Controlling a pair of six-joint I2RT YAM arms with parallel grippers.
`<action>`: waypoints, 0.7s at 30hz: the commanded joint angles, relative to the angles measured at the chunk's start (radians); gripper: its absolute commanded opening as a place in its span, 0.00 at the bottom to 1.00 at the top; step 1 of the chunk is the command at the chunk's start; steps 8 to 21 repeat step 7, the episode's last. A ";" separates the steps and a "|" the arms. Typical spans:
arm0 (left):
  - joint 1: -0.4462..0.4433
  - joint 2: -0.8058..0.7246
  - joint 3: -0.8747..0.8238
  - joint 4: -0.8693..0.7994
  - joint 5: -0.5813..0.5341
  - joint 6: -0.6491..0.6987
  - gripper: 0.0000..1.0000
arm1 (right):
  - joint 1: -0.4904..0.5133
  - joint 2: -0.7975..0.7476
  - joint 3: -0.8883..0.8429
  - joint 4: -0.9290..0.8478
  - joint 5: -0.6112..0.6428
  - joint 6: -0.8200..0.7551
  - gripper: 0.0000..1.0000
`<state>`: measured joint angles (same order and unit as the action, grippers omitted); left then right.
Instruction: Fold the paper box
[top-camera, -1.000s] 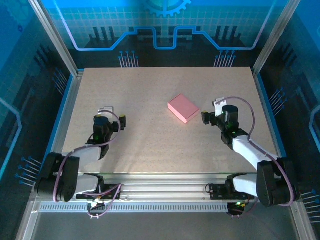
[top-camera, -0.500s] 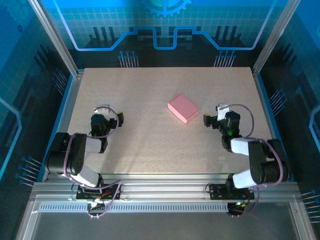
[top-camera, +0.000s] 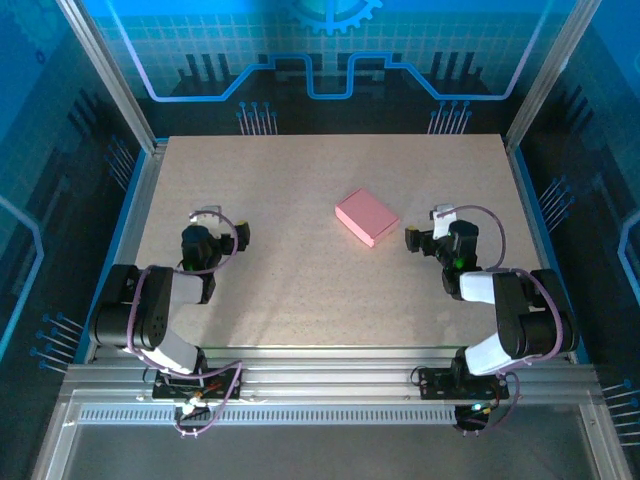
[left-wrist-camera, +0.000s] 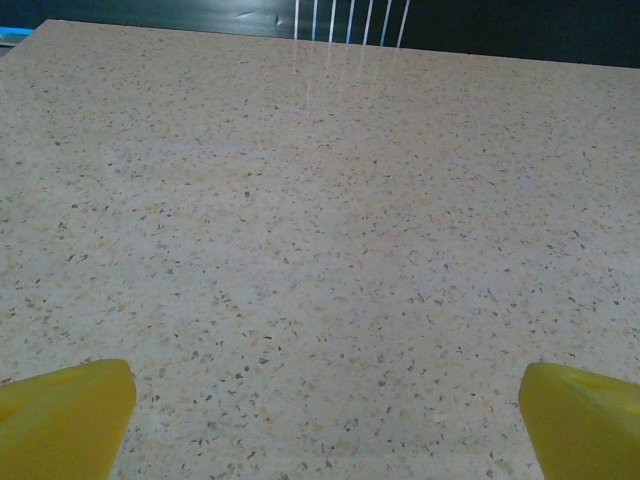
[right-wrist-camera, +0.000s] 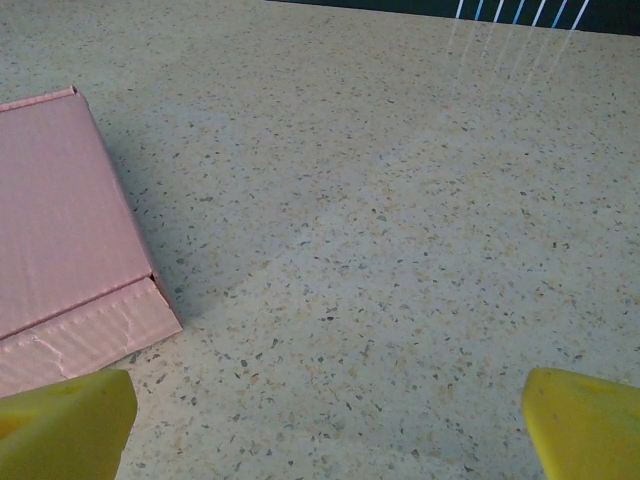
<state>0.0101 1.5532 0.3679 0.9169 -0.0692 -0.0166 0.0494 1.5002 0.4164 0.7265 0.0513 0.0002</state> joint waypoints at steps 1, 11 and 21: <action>-0.006 -0.001 0.020 -0.002 0.030 0.017 0.99 | 0.003 0.003 0.017 0.022 0.013 0.001 1.00; -0.005 0.000 0.016 0.002 0.030 0.017 0.99 | 0.008 0.002 0.016 0.023 0.016 -0.002 1.00; -0.005 0.000 0.016 0.002 0.030 0.017 0.99 | 0.008 0.002 0.016 0.023 0.016 -0.002 1.00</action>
